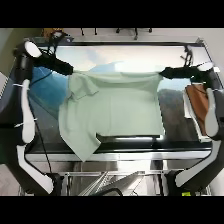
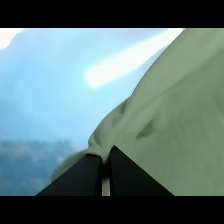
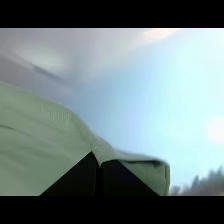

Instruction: Fold the shirts.

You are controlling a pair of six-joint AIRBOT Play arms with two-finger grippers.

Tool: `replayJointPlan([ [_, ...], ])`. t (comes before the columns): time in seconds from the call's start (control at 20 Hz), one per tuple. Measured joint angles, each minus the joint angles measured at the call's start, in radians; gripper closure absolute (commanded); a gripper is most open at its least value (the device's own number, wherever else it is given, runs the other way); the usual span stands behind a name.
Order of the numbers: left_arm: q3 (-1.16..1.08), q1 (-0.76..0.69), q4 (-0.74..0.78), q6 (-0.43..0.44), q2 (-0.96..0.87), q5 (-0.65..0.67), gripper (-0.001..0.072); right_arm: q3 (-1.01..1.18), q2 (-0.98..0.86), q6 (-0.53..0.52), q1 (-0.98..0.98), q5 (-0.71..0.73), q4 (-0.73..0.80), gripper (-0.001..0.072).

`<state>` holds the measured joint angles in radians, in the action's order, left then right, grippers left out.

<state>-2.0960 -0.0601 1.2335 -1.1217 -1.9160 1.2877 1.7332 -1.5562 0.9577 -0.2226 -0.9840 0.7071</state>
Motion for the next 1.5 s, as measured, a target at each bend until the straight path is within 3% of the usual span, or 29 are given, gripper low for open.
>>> replayJointPlan([
  [0.2,0.048,0.015,0.019,-0.007,-0.056,-0.104,0.0687,0.022,-0.108,0.0,0.0,0.079,0.008,0.0696],
  [0.35,0.066,0.019,0.024,0.005,-0.056,-0.107,0.0687,0.028,-0.134,-0.005,-0.003,0.067,0.051,0.0696],
  [0.9,0.077,0.015,0.144,-0.003,-0.113,0.064,0.0685,0.031,-0.175,-0.008,-0.004,-0.075,0.124,0.0693],
  [0.95,0.077,0.01,0.148,-0.003,-0.116,0.064,0.0683,0.031,-0.175,-0.008,-0.003,-0.079,0.125,0.0662],
  [1.0,0.077,0.003,0.151,-0.003,-0.117,0.065,0.0683,0.031,-0.175,-0.008,-0.002,-0.082,0.127,0.052],
  [1.05,0.077,-0.004,0.153,-0.003,-0.118,0.067,0.0682,0.031,-0.175,-0.008,-0.001,-0.082,0.127,0.0457],
  [1.1,0.077,-0.011,0.156,-0.004,-0.118,0.069,0.0678,0.031,-0.174,-0.008,0.0,-0.088,0.121,0.0458],
  [1.2,0.077,-0.025,0.157,-0.005,-0.115,0.091,0.0159,0.031,-0.163,-0.008,0.0,-0.1,0.119,0.0457],
  [1.3,0.077,-0.031,0.158,-0.025,-0.099,0.114,0.0161,0.031,-0.133,-0.008,-0.003,-0.127,0.111,0.0456],
  [1.4,0.077,-0.023,0.17,-0.074,-0.072,0.148,0.0161,0.031,-0.089,-0.005,-0.018,-0.174,0.114,0.0377],
  [1.5,0.084,0.009,0.173,-0.136,-0.034,0.207,0.0161,0.032,-0.035,0.017,-0.048,-0.224,0.125,0.0377],
])
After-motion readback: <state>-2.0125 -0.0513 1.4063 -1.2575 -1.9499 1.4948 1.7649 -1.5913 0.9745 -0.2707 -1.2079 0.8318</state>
